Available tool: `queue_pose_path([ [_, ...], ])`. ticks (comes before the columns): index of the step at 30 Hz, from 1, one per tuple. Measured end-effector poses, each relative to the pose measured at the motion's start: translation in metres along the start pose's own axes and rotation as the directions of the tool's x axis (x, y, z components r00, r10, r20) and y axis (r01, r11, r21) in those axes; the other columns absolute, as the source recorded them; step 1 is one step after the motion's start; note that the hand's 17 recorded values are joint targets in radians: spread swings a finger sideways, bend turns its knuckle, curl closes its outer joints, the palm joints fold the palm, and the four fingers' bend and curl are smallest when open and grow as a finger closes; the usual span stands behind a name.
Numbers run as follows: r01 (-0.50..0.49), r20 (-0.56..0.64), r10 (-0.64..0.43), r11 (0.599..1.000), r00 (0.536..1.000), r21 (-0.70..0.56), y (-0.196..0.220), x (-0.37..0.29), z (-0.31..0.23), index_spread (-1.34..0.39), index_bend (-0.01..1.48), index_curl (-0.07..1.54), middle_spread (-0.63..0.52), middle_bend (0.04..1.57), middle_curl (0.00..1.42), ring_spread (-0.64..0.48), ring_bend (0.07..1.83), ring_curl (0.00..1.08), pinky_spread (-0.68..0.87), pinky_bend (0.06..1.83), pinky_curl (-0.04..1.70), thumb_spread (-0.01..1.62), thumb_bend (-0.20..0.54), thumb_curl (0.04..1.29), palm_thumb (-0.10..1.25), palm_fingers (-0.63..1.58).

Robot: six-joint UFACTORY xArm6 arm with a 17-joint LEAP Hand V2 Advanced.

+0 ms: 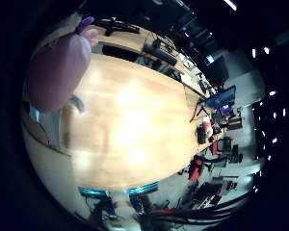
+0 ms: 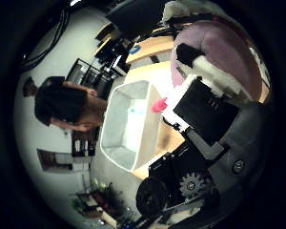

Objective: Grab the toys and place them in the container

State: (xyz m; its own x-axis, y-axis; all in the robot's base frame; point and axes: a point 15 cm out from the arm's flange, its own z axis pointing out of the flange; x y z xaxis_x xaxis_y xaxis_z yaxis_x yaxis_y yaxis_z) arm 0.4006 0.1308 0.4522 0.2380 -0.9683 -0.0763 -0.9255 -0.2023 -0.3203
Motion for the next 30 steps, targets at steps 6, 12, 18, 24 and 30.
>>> queue_pose_path([
  [6,0.149,0.084,-0.145,0.988,0.986,-0.039,-0.007,-0.080,0.003,-0.57,0.33,0.63,-0.44,0.79,0.62,-0.37,1.18,0.46,-0.58,1.11,0.38,0.82,-0.018,0.44,1.16,1.19],
  [12,0.289,0.139,-0.279,0.956,0.950,-0.058,-0.001,-0.145,0.004,-0.58,0.32,0.66,-0.44,0.79,0.62,-0.37,1.17,0.46,-0.59,1.09,0.39,0.83,-0.016,0.44,1.17,1.19],
  [18,0.394,0.193,-0.374,0.916,0.907,-0.078,0.012,-0.182,0.001,-0.59,0.31,0.68,-0.43,0.79,0.62,-0.37,1.17,0.46,-0.60,1.08,0.39,0.83,-0.019,0.44,1.16,1.19],
  [24,0.470,0.212,-0.445,0.878,0.870,-0.085,0.023,-0.201,0.005,-0.59,0.29,0.69,-0.44,0.79,0.62,-0.38,1.17,0.46,-0.60,1.08,0.40,0.84,-0.019,0.44,1.16,1.19],
  [30,0.492,0.216,-0.466,0.866,0.858,-0.090,0.025,-0.204,0.009,-0.60,0.27,0.71,-0.44,0.79,0.62,-0.38,1.17,0.46,-0.60,1.07,0.40,0.84,-0.018,0.44,1.15,1.19],
])
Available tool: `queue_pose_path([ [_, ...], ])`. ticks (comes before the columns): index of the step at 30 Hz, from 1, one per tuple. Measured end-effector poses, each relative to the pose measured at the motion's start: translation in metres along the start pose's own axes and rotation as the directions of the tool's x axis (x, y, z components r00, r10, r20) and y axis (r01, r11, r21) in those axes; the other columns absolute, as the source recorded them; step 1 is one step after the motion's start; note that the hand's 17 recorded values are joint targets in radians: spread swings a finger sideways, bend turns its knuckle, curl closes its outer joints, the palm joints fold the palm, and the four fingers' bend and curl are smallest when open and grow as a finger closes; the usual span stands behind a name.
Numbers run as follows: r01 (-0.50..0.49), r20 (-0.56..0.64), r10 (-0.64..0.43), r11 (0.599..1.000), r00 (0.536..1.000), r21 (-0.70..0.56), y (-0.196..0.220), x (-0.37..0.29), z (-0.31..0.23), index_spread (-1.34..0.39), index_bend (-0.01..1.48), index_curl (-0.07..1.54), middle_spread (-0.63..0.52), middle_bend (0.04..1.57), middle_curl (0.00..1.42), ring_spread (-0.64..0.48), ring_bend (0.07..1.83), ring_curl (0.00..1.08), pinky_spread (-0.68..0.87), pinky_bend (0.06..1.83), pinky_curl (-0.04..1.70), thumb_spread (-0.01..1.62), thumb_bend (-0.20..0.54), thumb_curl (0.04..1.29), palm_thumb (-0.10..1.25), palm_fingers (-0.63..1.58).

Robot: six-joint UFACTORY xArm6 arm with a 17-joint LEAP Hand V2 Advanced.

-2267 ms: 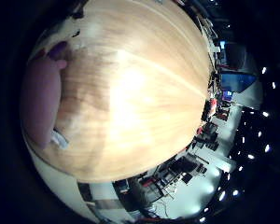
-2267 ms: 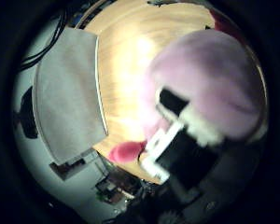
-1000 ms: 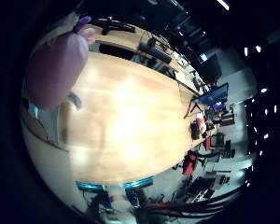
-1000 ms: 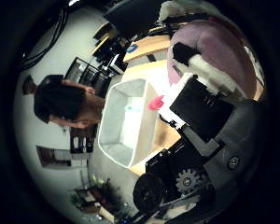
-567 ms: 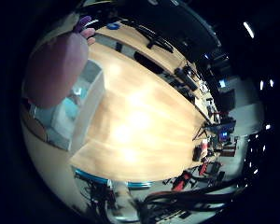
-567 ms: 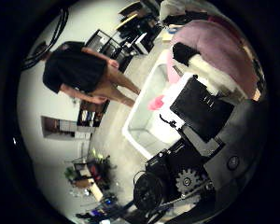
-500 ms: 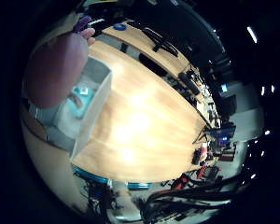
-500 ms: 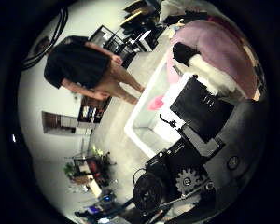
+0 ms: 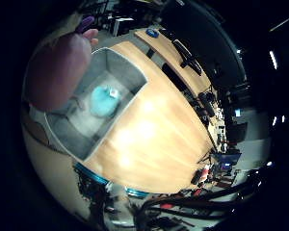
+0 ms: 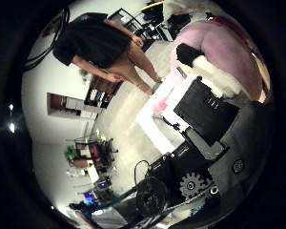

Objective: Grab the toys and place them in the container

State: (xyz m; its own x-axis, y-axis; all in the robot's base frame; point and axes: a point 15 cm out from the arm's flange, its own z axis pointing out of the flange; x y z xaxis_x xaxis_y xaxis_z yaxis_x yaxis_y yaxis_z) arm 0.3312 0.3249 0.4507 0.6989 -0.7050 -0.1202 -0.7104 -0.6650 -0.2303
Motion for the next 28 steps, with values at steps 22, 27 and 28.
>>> queue_pose_path([
  [22,0.007,0.012,-0.006,0.993,1.000,-0.118,0.009,0.009,0.033,-0.56,0.16,0.67,-0.25,0.43,0.51,-0.18,0.81,0.37,-0.14,1.06,0.45,0.85,-0.142,0.26,0.16,0.11],
  [27,0.035,0.080,-0.025,0.991,0.996,-0.131,0.006,0.003,0.032,-0.53,0.18,0.57,-0.15,0.37,0.46,0.00,0.67,0.28,0.19,1.01,0.38,0.81,-0.061,0.26,0.03,0.06],
  [28,0.037,0.090,-0.025,0.991,0.996,-0.130,0.006,0.002,0.032,-0.52,0.18,0.56,-0.14,0.36,0.45,0.02,0.66,0.27,0.25,0.99,0.36,0.80,-0.052,0.26,0.02,0.07],
])
